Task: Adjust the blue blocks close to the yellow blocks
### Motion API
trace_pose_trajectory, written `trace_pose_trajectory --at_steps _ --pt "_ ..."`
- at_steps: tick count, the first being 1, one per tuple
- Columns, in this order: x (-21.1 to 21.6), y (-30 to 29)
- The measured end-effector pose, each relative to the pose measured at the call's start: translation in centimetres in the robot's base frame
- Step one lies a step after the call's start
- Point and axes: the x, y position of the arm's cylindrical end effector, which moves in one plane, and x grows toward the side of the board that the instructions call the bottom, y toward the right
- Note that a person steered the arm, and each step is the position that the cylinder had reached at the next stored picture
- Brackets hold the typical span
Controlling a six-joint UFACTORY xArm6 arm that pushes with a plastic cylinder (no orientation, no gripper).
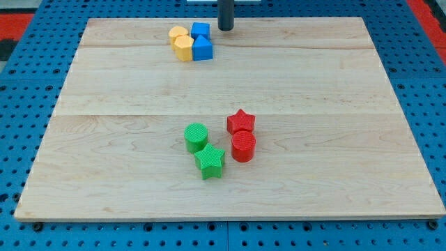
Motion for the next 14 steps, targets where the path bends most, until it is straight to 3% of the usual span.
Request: trace_pose_trajectory --at_steps 3,4,5,6,8,9,10,11,12,14 --pt "-0.3 -4.1" --pt "-0.5 -10.9" --pt "2.9 -10.7" --pt "5.7 -4.5" --pt "3.2 -14.7" --pt "-0.3 -2.1" --pt "1.1 0.9" --pt "2.7 -0.8" --pt "1.0 1.3" --pt "0.0 -12.2"
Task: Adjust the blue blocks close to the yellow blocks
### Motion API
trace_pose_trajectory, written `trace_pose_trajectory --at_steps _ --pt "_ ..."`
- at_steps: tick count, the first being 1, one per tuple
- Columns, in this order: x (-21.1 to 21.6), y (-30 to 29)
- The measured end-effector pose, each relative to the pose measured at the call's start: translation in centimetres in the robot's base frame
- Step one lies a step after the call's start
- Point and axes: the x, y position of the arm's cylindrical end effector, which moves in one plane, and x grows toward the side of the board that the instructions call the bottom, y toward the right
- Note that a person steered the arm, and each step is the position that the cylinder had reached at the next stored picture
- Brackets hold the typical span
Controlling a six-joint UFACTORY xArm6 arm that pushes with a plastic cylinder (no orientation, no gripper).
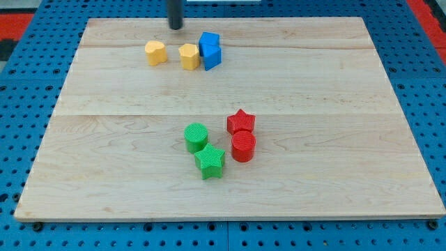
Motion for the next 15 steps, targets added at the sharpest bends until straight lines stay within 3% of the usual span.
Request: trace_pose_trajectory --at_steps 1,2,3,4,5,6,8,9,11,13,14,15 --pt "4.8 -4.8" --pt "7.6 -3.6" --pt "7.6 1.6" --pt "9.0 -0.7" --pt "11.1 2.8" --pt "9.6 6.3" --pt "14.1 5.2" --pt "14.4 12.2" --pt "11.3 10.4" --pt "12.7 19.5" --pt "10.4 19.0" --pt "9.5 14.9"
